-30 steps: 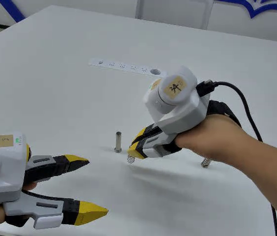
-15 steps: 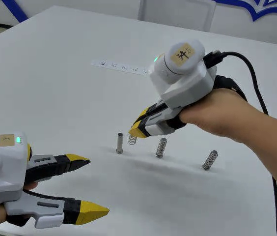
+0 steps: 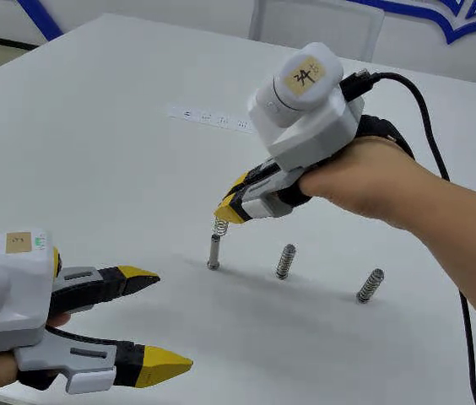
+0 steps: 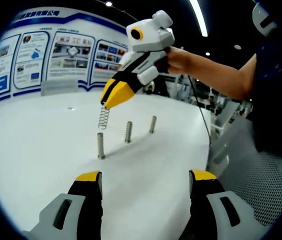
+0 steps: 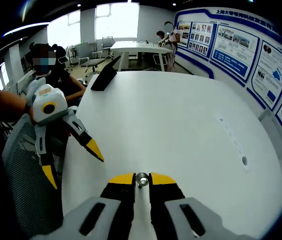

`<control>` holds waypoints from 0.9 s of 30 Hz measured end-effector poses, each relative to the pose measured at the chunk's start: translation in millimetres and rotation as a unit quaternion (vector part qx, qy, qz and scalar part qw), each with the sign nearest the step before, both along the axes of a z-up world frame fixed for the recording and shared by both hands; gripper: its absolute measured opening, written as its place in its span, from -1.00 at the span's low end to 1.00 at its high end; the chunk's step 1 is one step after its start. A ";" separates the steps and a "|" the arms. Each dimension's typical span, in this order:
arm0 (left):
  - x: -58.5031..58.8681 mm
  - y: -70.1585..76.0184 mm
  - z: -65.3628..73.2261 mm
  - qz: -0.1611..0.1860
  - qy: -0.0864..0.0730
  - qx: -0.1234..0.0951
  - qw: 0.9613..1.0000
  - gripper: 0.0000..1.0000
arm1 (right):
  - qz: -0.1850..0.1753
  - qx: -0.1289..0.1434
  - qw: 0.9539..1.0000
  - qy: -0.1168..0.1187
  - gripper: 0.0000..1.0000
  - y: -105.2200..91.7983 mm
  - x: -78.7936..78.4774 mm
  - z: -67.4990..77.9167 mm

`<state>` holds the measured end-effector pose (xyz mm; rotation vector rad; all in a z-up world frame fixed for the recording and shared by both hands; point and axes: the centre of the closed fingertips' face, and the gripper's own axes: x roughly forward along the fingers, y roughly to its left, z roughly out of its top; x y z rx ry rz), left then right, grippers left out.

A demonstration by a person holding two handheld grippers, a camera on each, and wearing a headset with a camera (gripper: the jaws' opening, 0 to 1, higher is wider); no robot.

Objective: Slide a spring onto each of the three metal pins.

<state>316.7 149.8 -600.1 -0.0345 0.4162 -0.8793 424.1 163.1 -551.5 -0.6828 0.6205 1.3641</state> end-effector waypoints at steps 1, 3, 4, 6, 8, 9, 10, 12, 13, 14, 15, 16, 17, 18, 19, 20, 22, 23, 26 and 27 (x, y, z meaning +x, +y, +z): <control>0.1 0.1 0.2 0.001 0.000 0.000 1.000 0.44 | 0.001 -0.001 1.000 0.001 -0.77 0.5 -0.3 -0.7; 0.5 0.9 0.4 0.002 -0.001 0.001 1.000 0.44 | 0.003 -0.003 1.000 0.002 -0.77 1.1 -1.2 -2.0; 0.7 1.2 0.5 0.003 -0.002 0.001 1.000 0.45 | 0.003 -0.004 1.000 0.002 -0.77 1.3 -1.6 -2.4; 0.7 1.3 0.6 0.004 -0.002 0.001 1.000 0.45 | 0.004 -0.005 1.000 0.004 -0.77 1.8 -2.4 -3.5; 0.7 1.2 0.5 0.003 -0.002 0.001 1.000 0.45 | 0.005 -0.007 1.000 0.004 -0.77 2.1 -2.6 -5.0; 0.6 1.3 0.5 0.004 -0.002 0.001 1.000 0.45 | 0.005 -0.008 1.000 0.003 -0.77 2.2 -2.4 -5.7; 0.6 1.4 0.5 0.004 -0.002 0.001 1.000 0.45 | 0.006 -0.010 1.000 0.003 -0.77 2.3 -2.2 -6.8; 0.6 1.4 0.4 0.004 -0.001 0.001 1.000 0.44 | 0.006 -0.014 1.000 0.001 -0.77 2.1 -1.6 -9.3; 0.5 1.3 0.4 0.004 -0.001 0.002 1.000 0.44 | 0.006 -0.015 1.000 0.001 -0.77 1.9 -1.5 -10.0; 0.4 1.3 0.4 0.004 -0.001 0.002 1.000 0.44 | 0.007 -0.016 1.000 0.003 -0.77 2.1 -1.6 -10.6; 0.3 1.4 0.3 0.004 -0.001 0.002 1.000 0.44 | 0.006 -0.015 1.000 0.006 -0.77 2.3 -1.9 -11.4; 0.3 1.4 0.3 0.004 -0.001 0.002 1.000 0.44 | 0.006 -0.015 1.000 0.007 -0.77 2.5 -1.8 -12.1; 0.3 1.5 0.2 0.004 -0.001 0.002 1.000 0.44 | 0.005 -0.017 1.000 0.007 -0.77 2.5 -1.4 -13.6; 0.4 1.6 0.2 0.004 -0.001 0.002 1.000 0.44 | 0.005 -0.018 1.000 0.007 -0.77 2.4 -1.1 -14.5; 0.4 1.6 0.2 0.004 -0.001 0.002 1.000 0.44 | 0.005 -0.018 1.000 0.008 -0.77 2.7 -1.1 -14.9; 0.5 1.6 0.2 0.004 -0.001 0.002 1.000 0.44 | 0.005 -0.018 1.000 0.010 -0.77 3.1 -1.1 -15.8; 0.6 1.6 0.3 0.005 -0.001 0.002 1.000 0.44 | 0.005 -0.018 1.000 0.013 -0.77 4.2 -0.9 -17.6; 0.5 1.6 0.1 0.005 -0.001 0.002 1.000 0.44 | 0.004 -0.018 1.000 0.015 -0.77 4.5 -0.4 -19.1; 0.5 1.6 -0.1 0.004 0.000 0.003 1.000 0.44 | 0.002 -0.019 1.000 0.022 -0.77 5.0 1.0 -24.1; 0.5 1.5 0.0 0.004 0.000 0.003 1.000 0.44 | 0.001 -0.019 1.000 0.024 -0.77 5.2 1.4 -26.1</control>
